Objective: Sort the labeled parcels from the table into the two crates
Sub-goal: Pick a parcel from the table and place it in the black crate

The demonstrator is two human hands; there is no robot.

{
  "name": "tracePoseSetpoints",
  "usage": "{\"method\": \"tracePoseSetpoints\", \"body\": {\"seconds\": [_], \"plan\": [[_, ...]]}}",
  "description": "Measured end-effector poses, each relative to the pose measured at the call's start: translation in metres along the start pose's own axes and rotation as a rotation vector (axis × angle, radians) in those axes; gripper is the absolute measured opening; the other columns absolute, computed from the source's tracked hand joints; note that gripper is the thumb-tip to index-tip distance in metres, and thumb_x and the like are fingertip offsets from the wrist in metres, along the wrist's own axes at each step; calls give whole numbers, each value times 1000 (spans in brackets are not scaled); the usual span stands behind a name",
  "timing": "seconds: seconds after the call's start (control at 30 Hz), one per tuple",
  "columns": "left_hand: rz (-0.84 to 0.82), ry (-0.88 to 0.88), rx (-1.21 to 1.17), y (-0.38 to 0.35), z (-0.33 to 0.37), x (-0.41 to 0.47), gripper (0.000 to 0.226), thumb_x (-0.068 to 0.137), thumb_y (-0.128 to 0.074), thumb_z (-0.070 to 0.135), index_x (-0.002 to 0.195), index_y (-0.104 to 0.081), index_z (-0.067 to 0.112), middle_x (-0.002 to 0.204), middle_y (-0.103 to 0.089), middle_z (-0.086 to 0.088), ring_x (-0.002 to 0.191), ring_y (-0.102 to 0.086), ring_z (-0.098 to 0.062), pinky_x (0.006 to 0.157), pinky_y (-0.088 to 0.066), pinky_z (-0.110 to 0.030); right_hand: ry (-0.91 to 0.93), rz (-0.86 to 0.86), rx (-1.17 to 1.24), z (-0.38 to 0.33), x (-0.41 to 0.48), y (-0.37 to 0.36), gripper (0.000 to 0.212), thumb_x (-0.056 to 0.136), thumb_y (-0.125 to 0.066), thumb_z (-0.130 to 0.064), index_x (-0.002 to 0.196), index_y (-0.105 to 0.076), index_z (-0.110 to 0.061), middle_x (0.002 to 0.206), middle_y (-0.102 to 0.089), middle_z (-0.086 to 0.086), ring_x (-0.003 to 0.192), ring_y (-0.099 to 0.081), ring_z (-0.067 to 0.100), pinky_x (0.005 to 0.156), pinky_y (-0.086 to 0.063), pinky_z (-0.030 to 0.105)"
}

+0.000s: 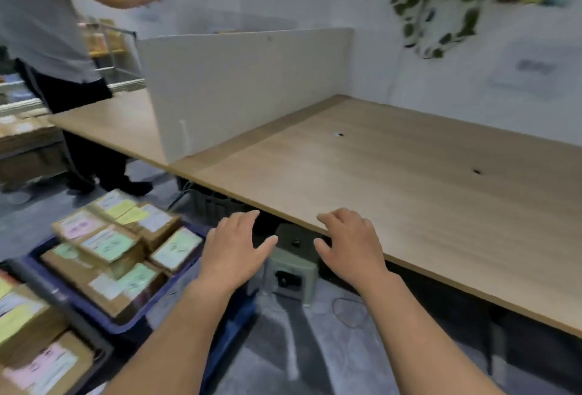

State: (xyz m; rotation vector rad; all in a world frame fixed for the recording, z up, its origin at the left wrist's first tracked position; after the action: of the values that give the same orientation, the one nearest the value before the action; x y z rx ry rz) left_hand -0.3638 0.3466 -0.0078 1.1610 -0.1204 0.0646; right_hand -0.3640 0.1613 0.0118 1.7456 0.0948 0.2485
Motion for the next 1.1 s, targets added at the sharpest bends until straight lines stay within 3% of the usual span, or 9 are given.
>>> {"method": "tracePoseSetpoints", "body": {"seconds": [0.63,1.1], "plan": [[-199,-549,-18,-140,316,43,65,91,-45,57,146,-33,24,143,-44,0,131,-39,-22,106,-30,-37,-614,148,-85,291,-131,68,50,97,-45,-37,145,-40,-24,138,-48,-2,128,-41,20,104,-29,32],[-323,-700,-7,-248,545,144,63,92,-42,58,145,-35,25,144,-46,3,133,-38,-21,105,-30,-36,-818,159,-152,524,-107,111,51,94,-48,-40,143,-43,-27,134,-51,-1,127,-42,20,103,-29,32]]}}
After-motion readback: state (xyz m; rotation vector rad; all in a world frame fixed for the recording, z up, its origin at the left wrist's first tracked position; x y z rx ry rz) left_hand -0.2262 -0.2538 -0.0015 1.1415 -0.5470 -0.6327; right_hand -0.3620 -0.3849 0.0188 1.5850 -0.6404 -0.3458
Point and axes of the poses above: each hand's wrist, its own x-axis towards the middle knuckle, its own y-axis out of the back of the hand, z = x × y, the point moved 7 cm from there along x, towards the middle knuckle
